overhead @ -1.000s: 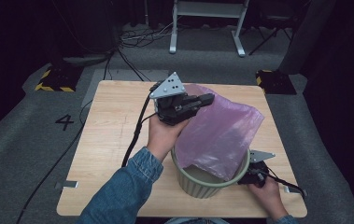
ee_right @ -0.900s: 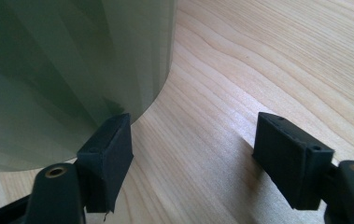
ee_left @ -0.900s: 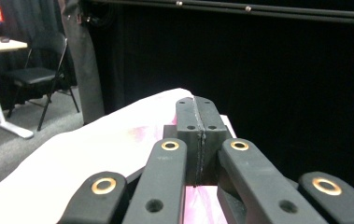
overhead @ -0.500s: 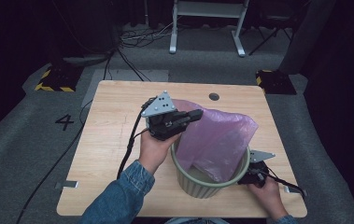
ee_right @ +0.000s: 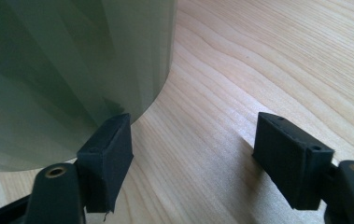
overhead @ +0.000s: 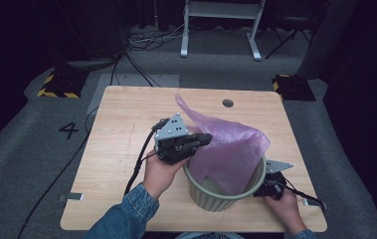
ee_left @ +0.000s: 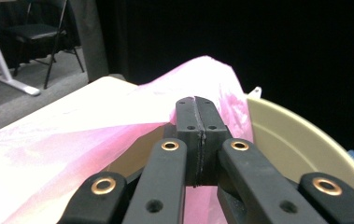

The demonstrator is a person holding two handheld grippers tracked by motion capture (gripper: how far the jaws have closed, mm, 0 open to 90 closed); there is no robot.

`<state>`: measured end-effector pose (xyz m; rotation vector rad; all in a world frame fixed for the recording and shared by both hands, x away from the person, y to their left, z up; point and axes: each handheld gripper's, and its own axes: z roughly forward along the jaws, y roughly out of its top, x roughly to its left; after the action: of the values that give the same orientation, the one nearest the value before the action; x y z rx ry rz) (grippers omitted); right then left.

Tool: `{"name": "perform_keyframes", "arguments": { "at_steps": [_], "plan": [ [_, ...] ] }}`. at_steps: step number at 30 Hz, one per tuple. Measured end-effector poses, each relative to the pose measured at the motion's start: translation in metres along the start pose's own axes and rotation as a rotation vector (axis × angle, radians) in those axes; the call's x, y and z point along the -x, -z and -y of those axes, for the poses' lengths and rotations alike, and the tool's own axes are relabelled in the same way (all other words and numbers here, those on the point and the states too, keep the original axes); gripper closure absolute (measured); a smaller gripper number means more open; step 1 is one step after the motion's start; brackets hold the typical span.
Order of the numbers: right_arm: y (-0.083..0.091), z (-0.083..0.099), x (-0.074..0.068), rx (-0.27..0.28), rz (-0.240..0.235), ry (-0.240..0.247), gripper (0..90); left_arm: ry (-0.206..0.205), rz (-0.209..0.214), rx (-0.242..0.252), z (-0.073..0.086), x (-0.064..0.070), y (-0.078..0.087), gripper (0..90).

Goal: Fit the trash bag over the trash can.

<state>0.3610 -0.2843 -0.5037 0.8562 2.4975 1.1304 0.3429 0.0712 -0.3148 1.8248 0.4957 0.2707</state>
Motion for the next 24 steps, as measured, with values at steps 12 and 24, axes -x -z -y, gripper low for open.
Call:
{"name": "perform_keyframes", "arguments": {
  "at_steps": [12, 24],
  "plan": [
    [0.000, 0.000, 0.000, 0.000, 0.000, 0.000, 28.2, -0.008, -0.023, -0.142, 0.011, 0.002, -0.007, 89.7],
    [0.000, 0.000, 0.000, 0.000, 0.000, 0.000, 28.2, -0.010, -0.049, -0.254, 0.016, 0.003, -0.015, 81.4]
  ]
}}
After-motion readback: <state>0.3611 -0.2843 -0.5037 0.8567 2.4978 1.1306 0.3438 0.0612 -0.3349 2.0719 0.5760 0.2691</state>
